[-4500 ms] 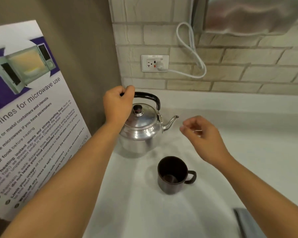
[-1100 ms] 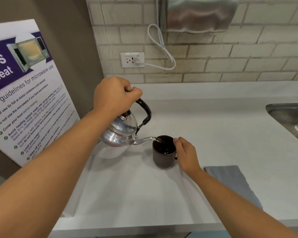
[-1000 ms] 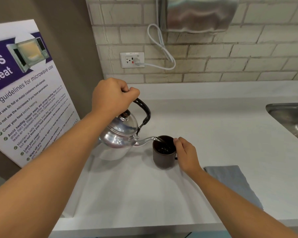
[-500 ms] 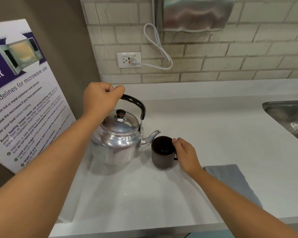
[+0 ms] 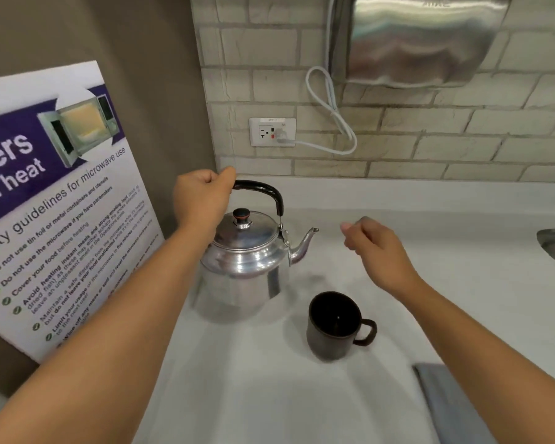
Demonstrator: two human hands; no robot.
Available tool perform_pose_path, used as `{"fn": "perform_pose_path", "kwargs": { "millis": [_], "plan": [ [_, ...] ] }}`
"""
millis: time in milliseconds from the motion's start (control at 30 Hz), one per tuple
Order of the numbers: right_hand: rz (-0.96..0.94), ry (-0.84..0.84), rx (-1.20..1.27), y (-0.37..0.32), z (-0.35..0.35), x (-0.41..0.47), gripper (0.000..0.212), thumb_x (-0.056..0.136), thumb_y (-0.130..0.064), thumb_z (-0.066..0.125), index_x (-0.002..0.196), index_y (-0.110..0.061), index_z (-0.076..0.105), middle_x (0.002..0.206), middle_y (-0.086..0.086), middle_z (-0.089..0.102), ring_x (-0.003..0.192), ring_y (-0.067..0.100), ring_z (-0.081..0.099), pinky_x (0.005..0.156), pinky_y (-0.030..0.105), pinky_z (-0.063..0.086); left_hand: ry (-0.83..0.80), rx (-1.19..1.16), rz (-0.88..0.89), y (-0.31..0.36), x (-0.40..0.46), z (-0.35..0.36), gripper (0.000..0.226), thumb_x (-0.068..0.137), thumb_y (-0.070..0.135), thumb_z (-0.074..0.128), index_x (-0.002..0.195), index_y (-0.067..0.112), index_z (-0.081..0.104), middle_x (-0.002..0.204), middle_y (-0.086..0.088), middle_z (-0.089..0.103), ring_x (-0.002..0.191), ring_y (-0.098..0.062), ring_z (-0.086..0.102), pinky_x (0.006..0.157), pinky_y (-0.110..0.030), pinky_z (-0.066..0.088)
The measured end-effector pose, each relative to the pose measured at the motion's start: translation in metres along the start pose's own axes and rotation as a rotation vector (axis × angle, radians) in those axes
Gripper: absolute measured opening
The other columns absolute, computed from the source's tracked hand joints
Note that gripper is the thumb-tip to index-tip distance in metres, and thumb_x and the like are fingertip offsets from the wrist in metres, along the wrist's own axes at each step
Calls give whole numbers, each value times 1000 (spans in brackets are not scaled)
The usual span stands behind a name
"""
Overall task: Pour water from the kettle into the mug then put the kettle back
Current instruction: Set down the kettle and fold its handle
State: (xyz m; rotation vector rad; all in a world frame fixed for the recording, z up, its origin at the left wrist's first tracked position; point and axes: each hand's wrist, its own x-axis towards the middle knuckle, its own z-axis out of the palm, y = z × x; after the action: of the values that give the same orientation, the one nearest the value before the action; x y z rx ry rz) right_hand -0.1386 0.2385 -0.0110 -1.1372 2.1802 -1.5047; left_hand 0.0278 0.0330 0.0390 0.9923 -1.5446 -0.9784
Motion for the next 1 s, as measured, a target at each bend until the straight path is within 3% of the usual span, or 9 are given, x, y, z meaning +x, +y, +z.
{"fn": "perform_pose_path", "kwargs": {
  "millis": [100, 167, 300, 500, 767, 833, 900, 1000],
  "plan": [
    [-152, -40, 29, -39, 21, 40, 25, 88, -40, 59, 78, -17, 59, 76, -4, 60, 65, -1, 52, 61, 8, 39, -18, -13, 13, -13, 9, 14, 38, 72, 24, 63, 39, 18, 42, 28, 10, 27, 31, -5, 26, 35, -16, 24],
    [-213, -126, 17, -53, 39, 65, 16, 87, -37, 61, 90, -21, 62, 88, -11, 63, 75, -6, 55, 66, 4, 41, -13, -26, 16, -25, 17, 24, 44, 73, 22, 63, 37, 19, 39, 28, 11, 27, 32, -4, 26, 34, -14, 23],
    [-253, -314, -86, -46, 72, 97, 28, 88, -32, 63, 112, -17, 59, 104, -2, 61, 90, 12, 59, 75, 18, 46, -7, -35, -10, -48, 32, 41, 47, 72, 20, 64, 35, 18, 36, 31, 10, 26, 35, -5, 25, 36, -15, 24],
    [-268, -326, -89, -15, 92, 118, 17, 89, -26, 63, 100, -15, 59, 90, 2, 65, 74, 24, 63, 71, 40, 54, -41, 12, -51, -78, 45, 59, 35, 71, 24, 63, 48, 6, 44, 38, 8, 28, 41, -7, 27, 39, -15, 27],
    [-329, -297, -99, 0, 102, 128, 16, 88, -29, 62, 96, -15, 61, 91, 5, 63, 75, 24, 63, 72, 44, 54, -95, -9, 7, -97, 51, 62, 42, 76, 27, 60, 41, 21, 37, 37, 11, 30, 42, -4, 30, 42, -12, 27],
    [-330, -260, -110, 2, 105, 132, 17, 89, -29, 63, 97, -14, 63, 94, 6, 60, 75, 23, 62, 73, 43, 54, -143, -24, 1, -99, 53, 60, 34, 79, 32, 57, 47, 27, 48, 46, 15, 43, 47, 0, 40, 47, -9, 32],
    [-304, -222, -111, 3, 108, 137, 19, 89, -28, 62, 100, -13, 67, 97, 6, 58, 75, 22, 63, 76, 42, 55, -144, -70, 9, -102, 54, 58, 18, 81, 29, 52, 65, 33, 61, 72, 17, 59, 66, 6, 53, 63, -5, 38],
    [-261, -181, -142, 5, 114, 148, 22, 90, -26, 61, 105, -12, 69, 102, 8, 60, 77, 24, 65, 81, 38, 53, -146, 10, 126, -111, 60, 56, 19, 87, 14, 49, 87, 25, 65, 95, 9, 58, 83, 13, 54, 75, -1, 37]
  ]
}}
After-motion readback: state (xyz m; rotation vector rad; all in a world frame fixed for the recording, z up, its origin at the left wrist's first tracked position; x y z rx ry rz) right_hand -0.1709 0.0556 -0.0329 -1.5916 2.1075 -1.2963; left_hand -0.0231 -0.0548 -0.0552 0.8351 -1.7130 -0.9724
